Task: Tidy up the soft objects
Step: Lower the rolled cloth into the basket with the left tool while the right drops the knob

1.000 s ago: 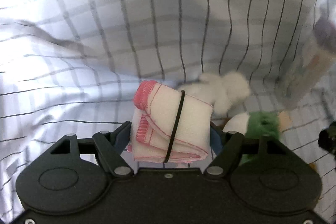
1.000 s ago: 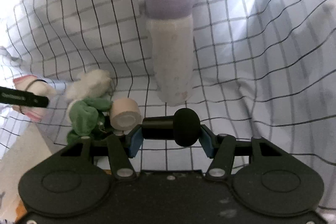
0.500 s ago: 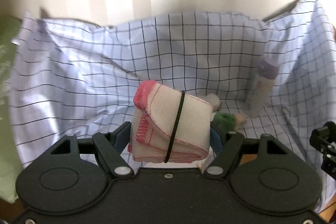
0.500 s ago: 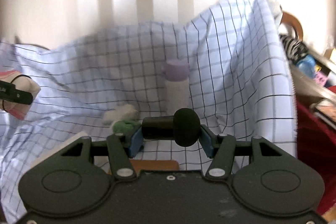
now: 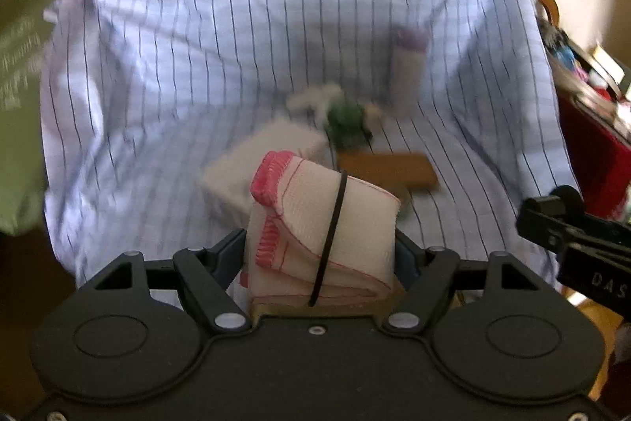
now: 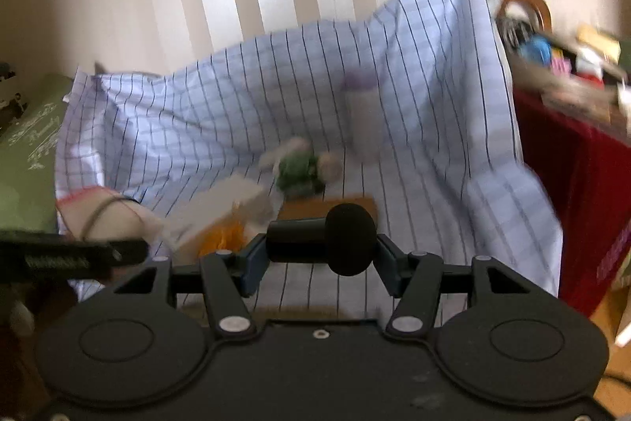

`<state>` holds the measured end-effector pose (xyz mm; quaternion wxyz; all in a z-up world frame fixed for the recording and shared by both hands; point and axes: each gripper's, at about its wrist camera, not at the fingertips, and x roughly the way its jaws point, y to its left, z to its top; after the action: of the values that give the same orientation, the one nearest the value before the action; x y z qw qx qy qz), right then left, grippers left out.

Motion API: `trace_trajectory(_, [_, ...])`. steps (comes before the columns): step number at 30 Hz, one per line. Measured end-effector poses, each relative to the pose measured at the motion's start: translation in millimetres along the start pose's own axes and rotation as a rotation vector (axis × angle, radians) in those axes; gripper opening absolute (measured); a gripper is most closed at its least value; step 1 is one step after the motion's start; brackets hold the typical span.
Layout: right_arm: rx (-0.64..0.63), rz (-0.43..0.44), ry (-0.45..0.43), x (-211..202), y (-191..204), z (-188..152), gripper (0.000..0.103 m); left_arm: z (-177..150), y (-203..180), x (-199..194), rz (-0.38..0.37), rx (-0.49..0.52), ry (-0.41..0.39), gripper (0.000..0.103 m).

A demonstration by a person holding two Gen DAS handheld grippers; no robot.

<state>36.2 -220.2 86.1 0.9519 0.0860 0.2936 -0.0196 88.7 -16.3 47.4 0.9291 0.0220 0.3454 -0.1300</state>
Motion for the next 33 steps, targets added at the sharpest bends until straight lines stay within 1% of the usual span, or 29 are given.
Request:
trace_trajectory(4, [0.047,0.006,0.08,-11.9,-5.6,-28.2,0.057,-32.8,-9.9,2.3,-0.002,-0.013,0.053,0.071])
trace_trajectory(7, [0.06,-0.017,0.128,-18.5,-5.9,-46.7,0.057,-53.7,-15.5,3.3,-0.006,-0.026,0.09,0.071])
trace_trajectory(9, [0.066,-0.021,0.162,-21.9,-4.9,-58.4,0.057,-66.9,-18.6,4.0,0.004,-0.033,0.105,0.071])
trace_trajectory(11, [0.061,-0.026,0.194,-21.5,-3.5,-68.6,0.057,-79.5,-21.5,5.4,0.029,-0.028,0.113,0.071])
trace_trajectory(17, [0.067,-0.069,0.279,-4.6,-3.5,-86.1,0.057,-95.4,-15.2,30.2,0.065,-0.07,0.195,0.071])
trace_trajectory(21, [0.057,-0.077,0.317,0.5,-2.6,-96.6,0.057,-105.9,-10.6,34.2,0.078,-0.087,0.219,0.071])
trace_trajectory(25, [0.061,-0.068,0.351,6.5,-1.1,-101.5,0.057,-112.1,-9.3,32.5,0.095,-0.09,0.222,0.072])
trace_trajectory(33, [0.053,-0.065,0.356,7.6,2.4,-100.4,0.057,-116.5,-12.0,29.5,0.136,-0.081,0.207,0.075])
